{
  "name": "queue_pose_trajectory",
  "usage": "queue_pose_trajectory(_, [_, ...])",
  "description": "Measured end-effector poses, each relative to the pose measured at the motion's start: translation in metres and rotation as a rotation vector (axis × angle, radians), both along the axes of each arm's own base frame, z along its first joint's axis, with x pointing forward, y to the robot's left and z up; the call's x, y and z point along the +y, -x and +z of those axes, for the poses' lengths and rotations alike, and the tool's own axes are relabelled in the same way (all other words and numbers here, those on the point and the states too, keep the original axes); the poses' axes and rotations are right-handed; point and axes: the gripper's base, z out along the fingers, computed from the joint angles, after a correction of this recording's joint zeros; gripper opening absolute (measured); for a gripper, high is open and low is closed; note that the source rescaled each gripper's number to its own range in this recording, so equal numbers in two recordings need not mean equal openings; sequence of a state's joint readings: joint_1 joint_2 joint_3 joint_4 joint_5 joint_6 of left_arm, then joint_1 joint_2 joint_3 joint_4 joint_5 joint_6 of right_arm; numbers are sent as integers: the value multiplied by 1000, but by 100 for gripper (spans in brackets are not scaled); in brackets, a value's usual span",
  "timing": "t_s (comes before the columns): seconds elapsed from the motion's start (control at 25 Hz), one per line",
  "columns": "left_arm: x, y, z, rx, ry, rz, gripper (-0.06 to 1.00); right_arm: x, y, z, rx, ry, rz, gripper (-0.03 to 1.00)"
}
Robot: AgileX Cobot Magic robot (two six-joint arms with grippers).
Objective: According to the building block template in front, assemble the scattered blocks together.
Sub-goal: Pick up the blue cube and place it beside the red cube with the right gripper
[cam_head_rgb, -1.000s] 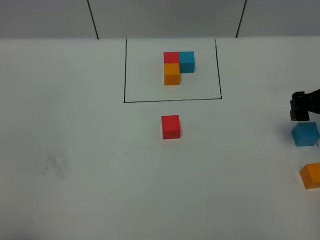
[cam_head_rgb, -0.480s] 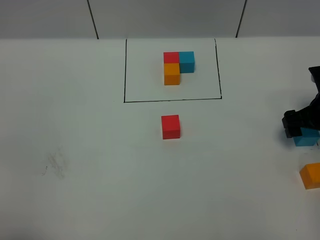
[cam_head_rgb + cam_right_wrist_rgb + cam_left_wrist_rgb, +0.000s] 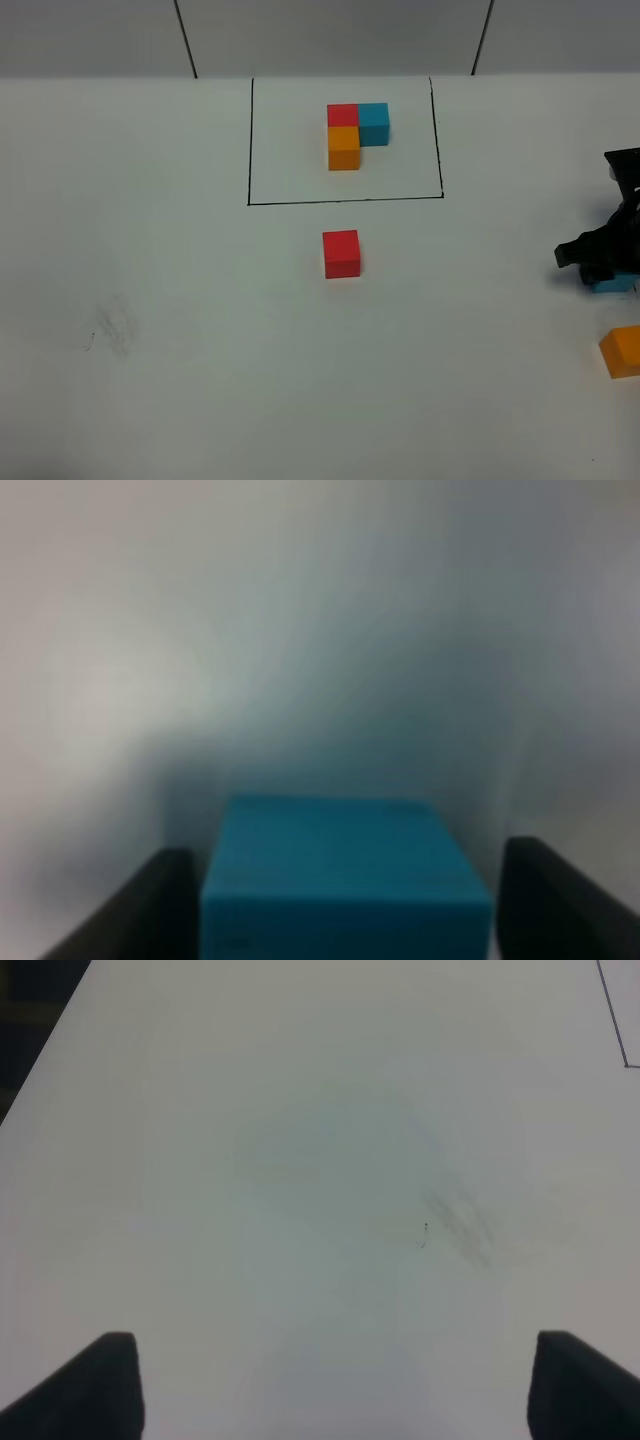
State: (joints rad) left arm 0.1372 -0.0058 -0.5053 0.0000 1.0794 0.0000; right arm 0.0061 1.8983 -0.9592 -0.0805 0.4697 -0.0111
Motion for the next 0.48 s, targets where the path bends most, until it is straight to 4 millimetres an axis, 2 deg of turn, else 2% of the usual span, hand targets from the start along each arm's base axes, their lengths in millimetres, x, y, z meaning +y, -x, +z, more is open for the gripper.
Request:
queue_pose_trajectory(0.12, [0, 0, 0, 0, 0, 0, 77, 0, 1, 6, -9, 8, 15, 26])
queue_pose_trajectory(0.24, [0, 0, 0, -1, 0, 0, 77, 5, 4, 28, -46, 42, 112, 26])
queue_pose_trajectory(0.36, [0, 0, 0, -1, 0, 0, 77, 26, 10, 53, -93, 85, 337, 26])
queue_pose_trajectory(0.48, [0, 0, 0, -1, 0, 0, 77, 56, 13, 60, -109, 107, 631, 26])
